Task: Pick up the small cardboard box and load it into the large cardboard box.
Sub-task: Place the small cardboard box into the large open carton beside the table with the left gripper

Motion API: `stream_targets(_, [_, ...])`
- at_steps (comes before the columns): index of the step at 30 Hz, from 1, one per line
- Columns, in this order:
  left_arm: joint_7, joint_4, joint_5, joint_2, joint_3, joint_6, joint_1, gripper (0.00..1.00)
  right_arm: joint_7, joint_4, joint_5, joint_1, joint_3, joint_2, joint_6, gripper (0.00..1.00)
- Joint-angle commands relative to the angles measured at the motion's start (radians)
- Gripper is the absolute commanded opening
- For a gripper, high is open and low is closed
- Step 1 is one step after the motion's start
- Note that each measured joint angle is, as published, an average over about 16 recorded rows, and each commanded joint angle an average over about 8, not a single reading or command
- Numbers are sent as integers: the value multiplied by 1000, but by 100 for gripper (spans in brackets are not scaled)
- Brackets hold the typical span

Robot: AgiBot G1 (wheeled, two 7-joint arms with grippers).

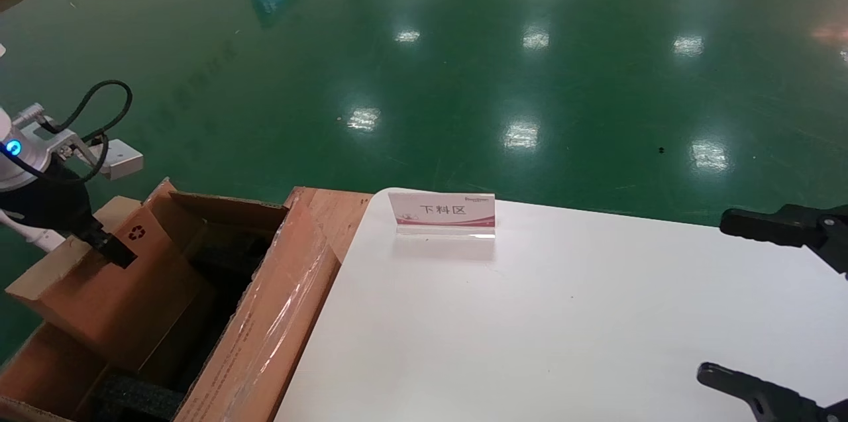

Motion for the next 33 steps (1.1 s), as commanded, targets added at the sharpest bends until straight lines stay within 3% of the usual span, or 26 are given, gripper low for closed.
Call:
stream_targets(1, [-1,12,-2,7,0,-3,17,0,0,0,0,0,0,0,0,100])
stream_targets(33, [21,187,-50,79,-25,-63,203,0,-1,0,1,0,-2,1,1,100])
